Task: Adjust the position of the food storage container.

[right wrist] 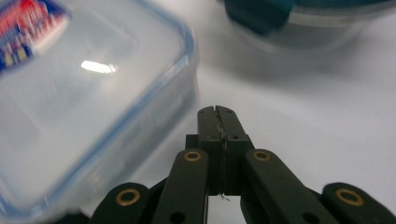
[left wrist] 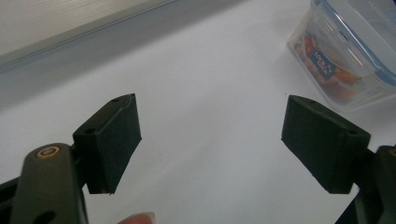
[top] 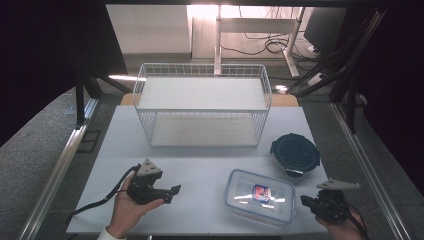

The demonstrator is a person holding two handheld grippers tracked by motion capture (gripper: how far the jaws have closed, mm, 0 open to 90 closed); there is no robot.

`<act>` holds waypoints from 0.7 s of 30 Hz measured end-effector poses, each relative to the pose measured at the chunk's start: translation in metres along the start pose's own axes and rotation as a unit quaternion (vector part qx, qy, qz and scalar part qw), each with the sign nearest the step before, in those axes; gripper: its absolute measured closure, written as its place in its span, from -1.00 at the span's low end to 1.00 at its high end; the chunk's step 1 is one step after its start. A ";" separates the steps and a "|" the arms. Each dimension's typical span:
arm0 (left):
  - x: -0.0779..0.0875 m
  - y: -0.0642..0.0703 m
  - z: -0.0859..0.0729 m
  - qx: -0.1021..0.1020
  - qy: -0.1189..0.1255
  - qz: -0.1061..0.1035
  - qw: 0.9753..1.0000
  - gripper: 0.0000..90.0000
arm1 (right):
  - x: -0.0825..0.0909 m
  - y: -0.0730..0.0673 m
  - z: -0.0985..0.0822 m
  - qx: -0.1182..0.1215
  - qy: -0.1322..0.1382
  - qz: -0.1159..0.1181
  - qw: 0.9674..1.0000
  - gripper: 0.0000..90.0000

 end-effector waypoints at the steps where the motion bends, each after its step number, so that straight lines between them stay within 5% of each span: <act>1: -0.001 0.001 0.000 0.000 -0.002 -0.001 1.000 -0.57 | 0.000 -0.001 -0.003 0.000 -0.003 0.003 1.000 0.98; 21: -0.005 0.001 -0.002 0.003 -0.001 -0.004 1.000 -0.56 | -0.008 -0.024 -0.005 0.013 -0.029 0.030 0.999 0.98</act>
Point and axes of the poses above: each handheld gripper's, and its own axes: x roughly backward along the jaws, z roughly out of its top, y roughly to its right, the point moved 2 cm from there along -x, roughly forward along the jaws, and after that the axes turned 10 degrees about -x, right-handed, at the moved point
